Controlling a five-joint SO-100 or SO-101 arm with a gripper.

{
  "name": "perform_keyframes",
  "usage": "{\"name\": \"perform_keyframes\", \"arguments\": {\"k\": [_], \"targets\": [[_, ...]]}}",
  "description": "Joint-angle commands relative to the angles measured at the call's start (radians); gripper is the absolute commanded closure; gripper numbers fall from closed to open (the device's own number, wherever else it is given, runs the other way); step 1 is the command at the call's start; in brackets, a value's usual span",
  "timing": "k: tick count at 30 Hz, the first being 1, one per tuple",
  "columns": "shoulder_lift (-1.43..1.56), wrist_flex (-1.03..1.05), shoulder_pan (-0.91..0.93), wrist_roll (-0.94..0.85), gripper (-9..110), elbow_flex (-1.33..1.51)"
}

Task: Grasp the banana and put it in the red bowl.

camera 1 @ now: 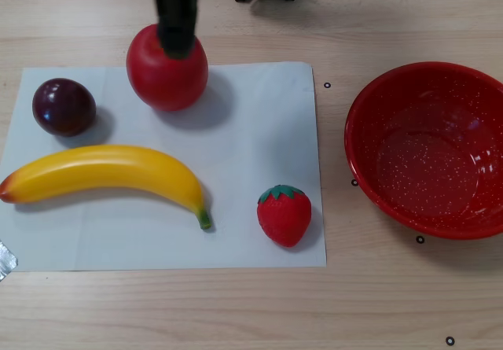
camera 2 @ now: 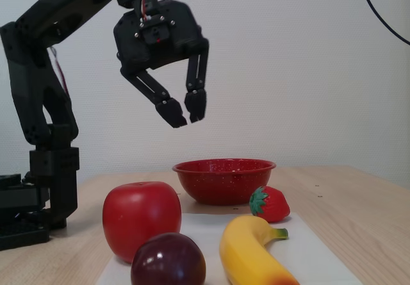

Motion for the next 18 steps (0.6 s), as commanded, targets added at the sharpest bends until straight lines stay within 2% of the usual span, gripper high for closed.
{"name": "perform_keyframes", "arguments": {"k": [1,10,18], "targets": [[-0.002,0.028,-0.025,0.031,101,-0.130],[-0.186,0.140,-0.124,0.109,100,-0.330],[-0.291,0.146,-0.160,0.156,96,-0.425]]}}
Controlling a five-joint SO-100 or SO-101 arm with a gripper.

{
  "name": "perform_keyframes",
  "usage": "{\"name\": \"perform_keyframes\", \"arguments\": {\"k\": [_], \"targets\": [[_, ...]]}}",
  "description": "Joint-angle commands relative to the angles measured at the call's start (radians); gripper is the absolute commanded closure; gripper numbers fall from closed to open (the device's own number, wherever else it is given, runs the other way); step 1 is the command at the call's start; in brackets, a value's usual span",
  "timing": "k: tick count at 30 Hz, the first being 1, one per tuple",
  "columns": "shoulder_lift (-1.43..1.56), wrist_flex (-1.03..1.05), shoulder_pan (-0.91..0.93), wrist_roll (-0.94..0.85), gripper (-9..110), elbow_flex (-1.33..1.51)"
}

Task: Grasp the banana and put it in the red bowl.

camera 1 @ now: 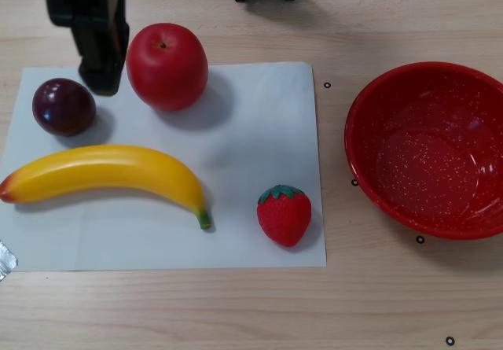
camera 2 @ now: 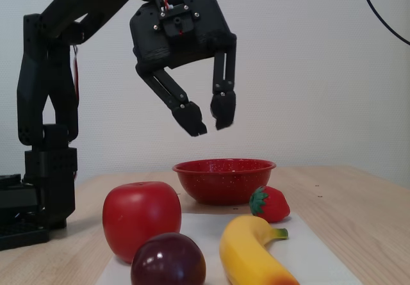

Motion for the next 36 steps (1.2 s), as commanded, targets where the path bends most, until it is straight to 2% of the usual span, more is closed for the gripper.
{"name": "perform_keyframes", "arguments": {"k": [1,7,18,33,36], "targets": [[0.026,0.028,-0.012,0.025,96,-0.107],[-0.032,0.028,-0.040,0.044,94,-0.141],[-0.153,0.028,-0.077,0.046,81,-0.229],[-0.325,0.026,-0.089,0.035,49,-0.399],[-0.360,0.026,-0.094,0.035,47,-0.434]]}}
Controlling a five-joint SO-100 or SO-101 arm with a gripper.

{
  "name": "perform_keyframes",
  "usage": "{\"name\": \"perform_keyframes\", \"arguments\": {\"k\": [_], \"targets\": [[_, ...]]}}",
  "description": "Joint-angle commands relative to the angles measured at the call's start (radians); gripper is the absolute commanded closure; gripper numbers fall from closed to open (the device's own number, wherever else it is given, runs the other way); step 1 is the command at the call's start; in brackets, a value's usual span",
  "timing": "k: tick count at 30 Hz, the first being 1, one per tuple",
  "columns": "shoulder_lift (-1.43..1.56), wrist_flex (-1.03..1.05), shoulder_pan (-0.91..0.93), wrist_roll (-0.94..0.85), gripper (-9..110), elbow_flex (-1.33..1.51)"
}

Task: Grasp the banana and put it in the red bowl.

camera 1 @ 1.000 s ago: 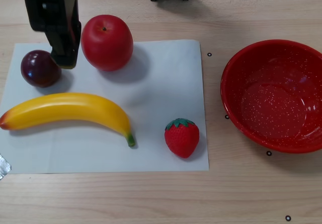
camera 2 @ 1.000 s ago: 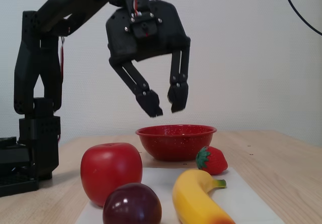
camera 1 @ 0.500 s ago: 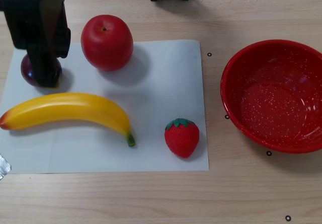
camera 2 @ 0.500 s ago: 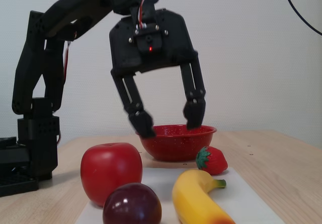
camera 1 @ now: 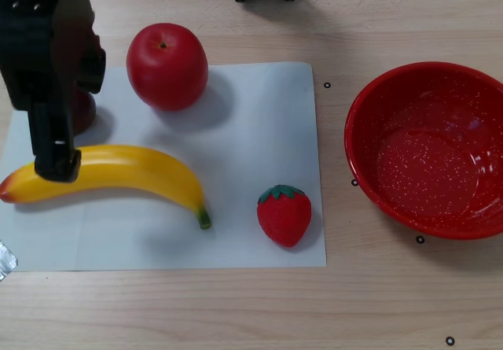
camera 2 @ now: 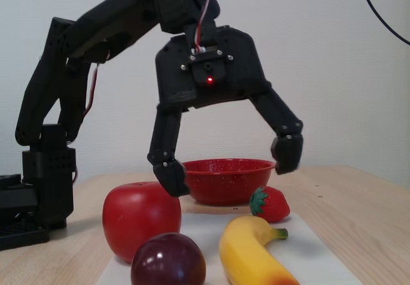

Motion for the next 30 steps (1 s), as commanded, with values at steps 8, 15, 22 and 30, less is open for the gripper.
{"name": "perform_keyframes", "arguments": {"k": [8,15,22,30], "targets": [[-0.021,0.026,-0.017,0.005,43,-0.160],[-0.089,0.026,0.003,0.002,41,-0.187],[-0.152,0.026,0.025,-0.014,41,-0.206],[-0.241,0.026,0.037,-0.020,42,-0.270]]}}
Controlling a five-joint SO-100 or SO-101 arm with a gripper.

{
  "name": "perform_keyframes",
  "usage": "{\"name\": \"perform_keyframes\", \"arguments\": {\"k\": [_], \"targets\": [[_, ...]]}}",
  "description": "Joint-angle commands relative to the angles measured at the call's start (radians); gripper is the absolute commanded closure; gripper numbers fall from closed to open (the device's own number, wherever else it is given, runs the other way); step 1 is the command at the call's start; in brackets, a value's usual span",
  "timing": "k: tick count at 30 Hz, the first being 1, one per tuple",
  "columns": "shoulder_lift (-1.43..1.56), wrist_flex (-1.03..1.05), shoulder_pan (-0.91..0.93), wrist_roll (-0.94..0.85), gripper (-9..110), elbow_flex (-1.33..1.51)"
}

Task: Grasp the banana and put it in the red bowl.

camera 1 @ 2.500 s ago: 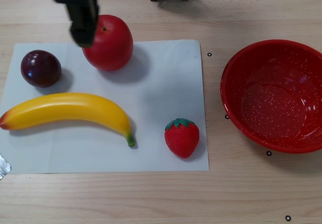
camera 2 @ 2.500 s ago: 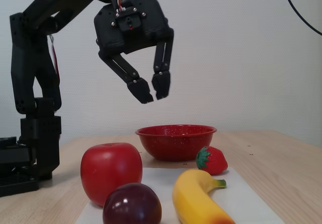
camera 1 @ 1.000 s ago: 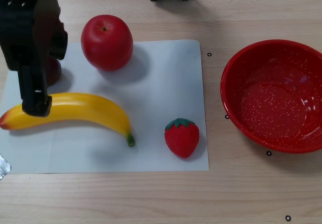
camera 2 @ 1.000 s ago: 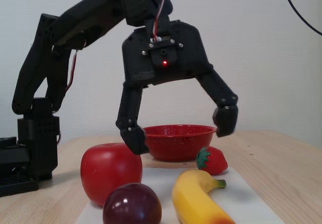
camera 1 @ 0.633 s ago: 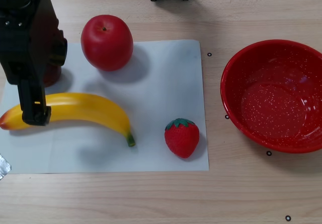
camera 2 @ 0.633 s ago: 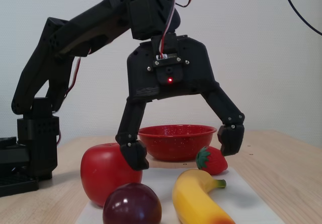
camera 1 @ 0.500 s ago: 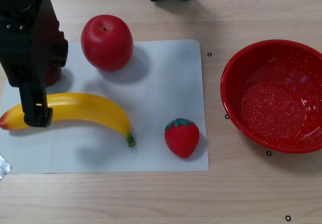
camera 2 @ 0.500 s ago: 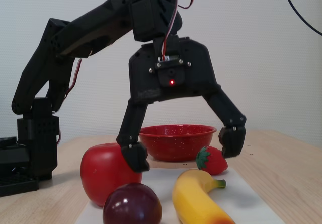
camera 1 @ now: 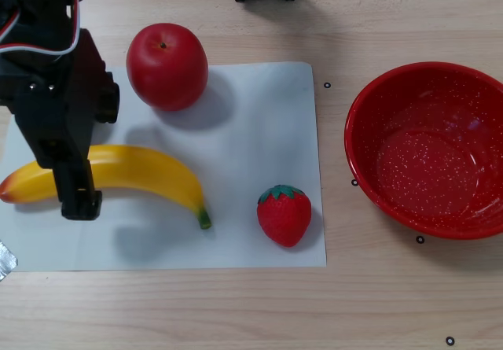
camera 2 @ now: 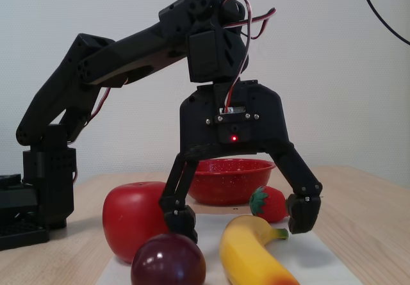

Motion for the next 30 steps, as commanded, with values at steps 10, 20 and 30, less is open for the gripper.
{"name": "perform_keyframes", "arguments": {"k": [10,20,30], "targets": [[-0.017,0.026,0.017,-0.014,46,-0.130],[-0.029,0.026,0.020,-0.028,64,-0.132],[-0.008,0.026,0.006,-0.014,84,-0.121]]}}
